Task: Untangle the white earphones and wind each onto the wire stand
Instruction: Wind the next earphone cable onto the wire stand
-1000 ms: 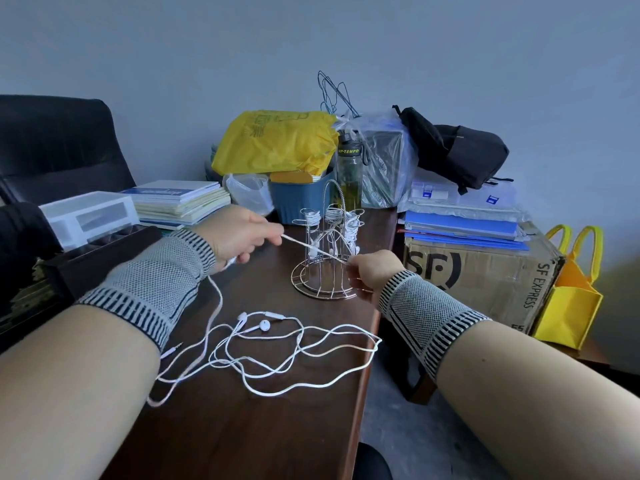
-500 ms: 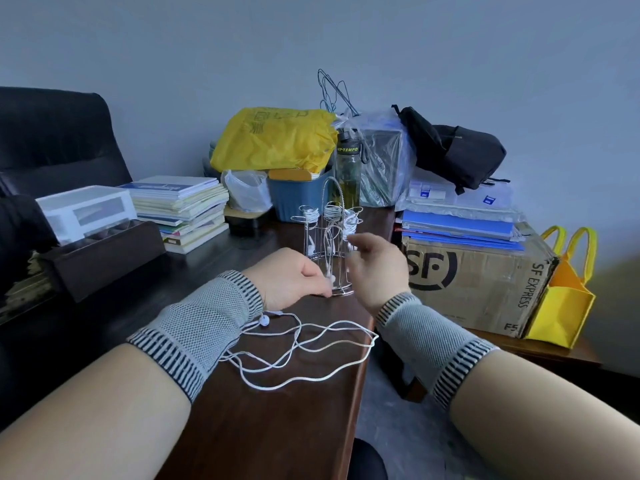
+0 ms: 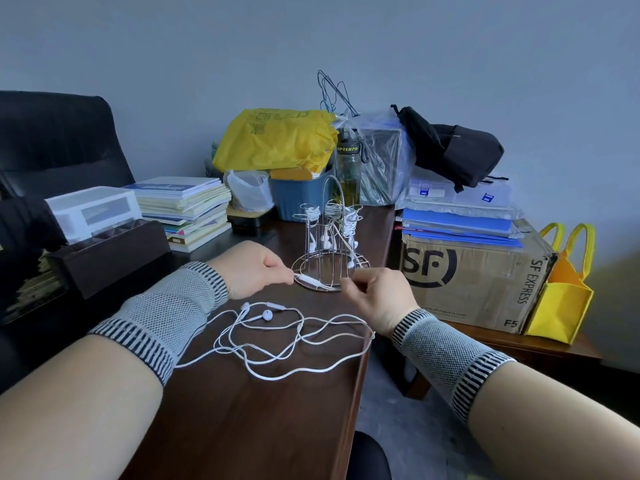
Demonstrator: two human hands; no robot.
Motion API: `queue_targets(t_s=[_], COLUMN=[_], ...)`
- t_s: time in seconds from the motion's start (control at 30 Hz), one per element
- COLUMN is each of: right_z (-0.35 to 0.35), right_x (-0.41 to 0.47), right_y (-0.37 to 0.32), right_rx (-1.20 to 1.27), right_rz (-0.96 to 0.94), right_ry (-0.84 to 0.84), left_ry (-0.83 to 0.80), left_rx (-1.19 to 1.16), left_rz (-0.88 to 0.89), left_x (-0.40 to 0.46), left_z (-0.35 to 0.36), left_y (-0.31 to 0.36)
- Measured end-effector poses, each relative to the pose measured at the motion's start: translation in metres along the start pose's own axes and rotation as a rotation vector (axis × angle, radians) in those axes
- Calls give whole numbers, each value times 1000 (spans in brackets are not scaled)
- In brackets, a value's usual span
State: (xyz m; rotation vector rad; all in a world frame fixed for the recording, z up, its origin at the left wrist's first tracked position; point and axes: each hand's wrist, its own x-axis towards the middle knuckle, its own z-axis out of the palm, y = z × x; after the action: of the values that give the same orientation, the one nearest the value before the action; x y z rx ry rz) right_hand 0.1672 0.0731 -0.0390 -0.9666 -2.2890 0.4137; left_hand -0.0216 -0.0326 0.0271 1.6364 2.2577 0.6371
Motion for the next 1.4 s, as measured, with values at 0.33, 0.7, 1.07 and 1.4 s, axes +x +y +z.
queue_targets(t_s=[0.33, 0.7, 1.07, 1.4], right_z=[2, -14, -9, -25], right_x=[-12, -20, -27, -32], right_y=[-14, 4, -12, 7], right_rx=[78, 80, 209, 81], right_rz=[-148, -104, -77, 11], right_ry=[-169, -11, -268, -43], left_ry=[-18, 95, 115, 264], left_rx=[-3, 70, 15, -26], left_rz=[146, 82, 108, 23], left_x=[-11, -7, -22, -21], left_z=[19, 16, 24, -1], left_y=[32, 22, 31, 11])
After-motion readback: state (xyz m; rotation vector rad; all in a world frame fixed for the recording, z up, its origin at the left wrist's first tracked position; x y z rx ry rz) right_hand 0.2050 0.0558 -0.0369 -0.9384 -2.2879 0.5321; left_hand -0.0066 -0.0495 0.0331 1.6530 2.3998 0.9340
